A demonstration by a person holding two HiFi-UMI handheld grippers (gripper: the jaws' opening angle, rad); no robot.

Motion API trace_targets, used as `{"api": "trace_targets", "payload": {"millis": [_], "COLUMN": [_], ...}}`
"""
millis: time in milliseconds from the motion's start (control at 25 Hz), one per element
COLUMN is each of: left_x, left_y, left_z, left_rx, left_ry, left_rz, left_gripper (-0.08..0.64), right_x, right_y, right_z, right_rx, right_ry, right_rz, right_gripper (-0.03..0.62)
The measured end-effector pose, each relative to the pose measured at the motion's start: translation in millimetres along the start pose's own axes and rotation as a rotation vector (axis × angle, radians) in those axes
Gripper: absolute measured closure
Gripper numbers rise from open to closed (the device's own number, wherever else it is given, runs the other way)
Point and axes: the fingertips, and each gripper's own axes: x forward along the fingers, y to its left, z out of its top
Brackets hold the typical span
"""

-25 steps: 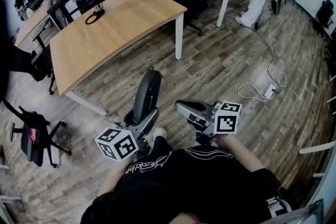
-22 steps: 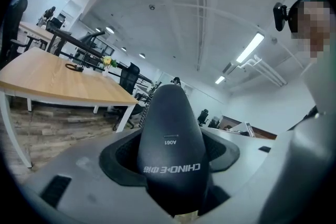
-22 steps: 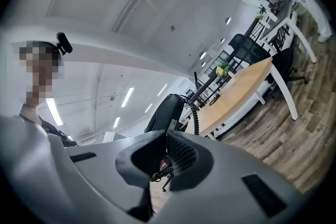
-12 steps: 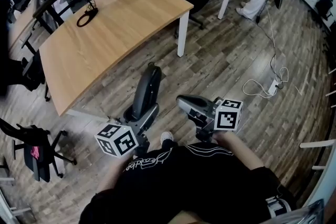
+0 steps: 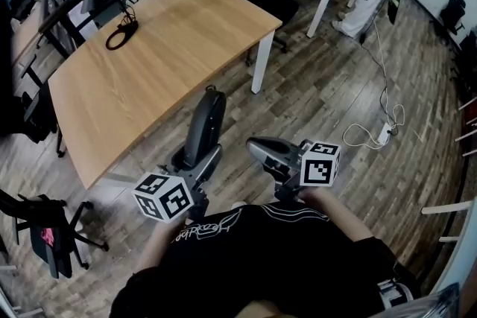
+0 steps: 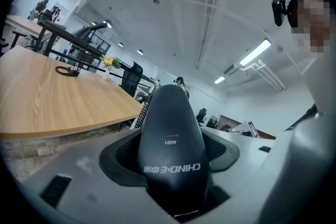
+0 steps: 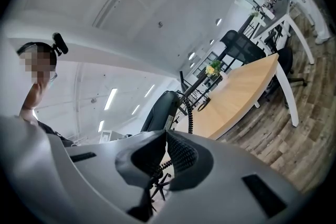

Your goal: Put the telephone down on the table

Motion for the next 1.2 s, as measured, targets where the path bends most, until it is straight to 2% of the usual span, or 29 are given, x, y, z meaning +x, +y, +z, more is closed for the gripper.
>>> {"api": "trace_targets", "payload": {"millis": [320, 560, 880, 1200], "left_x": [23, 61, 148, 270], "left_y": [13, 28, 60, 67], "left_z": [10, 20, 61, 92], "left_rx": [0.002, 0.003, -0.015, -0.036], "left_ry": [0.019, 0.039, 0.013, 0.002], "left_rz": [-0.006, 0.047, 0.152, 0.152], "left_gripper": [0.275, 0.275, 0.275, 0.275], "right_x": [10, 14, 26, 11], "right_y": [-20, -59, -138, -225], "right_z": [23, 54, 140, 226], "right_rx": [0.007, 0.029, 0.048, 0.05], "right_ry": [-0.021, -0.015, 0.017, 0.014], "right_rz": [-0.001, 0.031, 0.094, 0.095], "right_gripper": [0.552, 0.552, 0.551, 0.552]}}
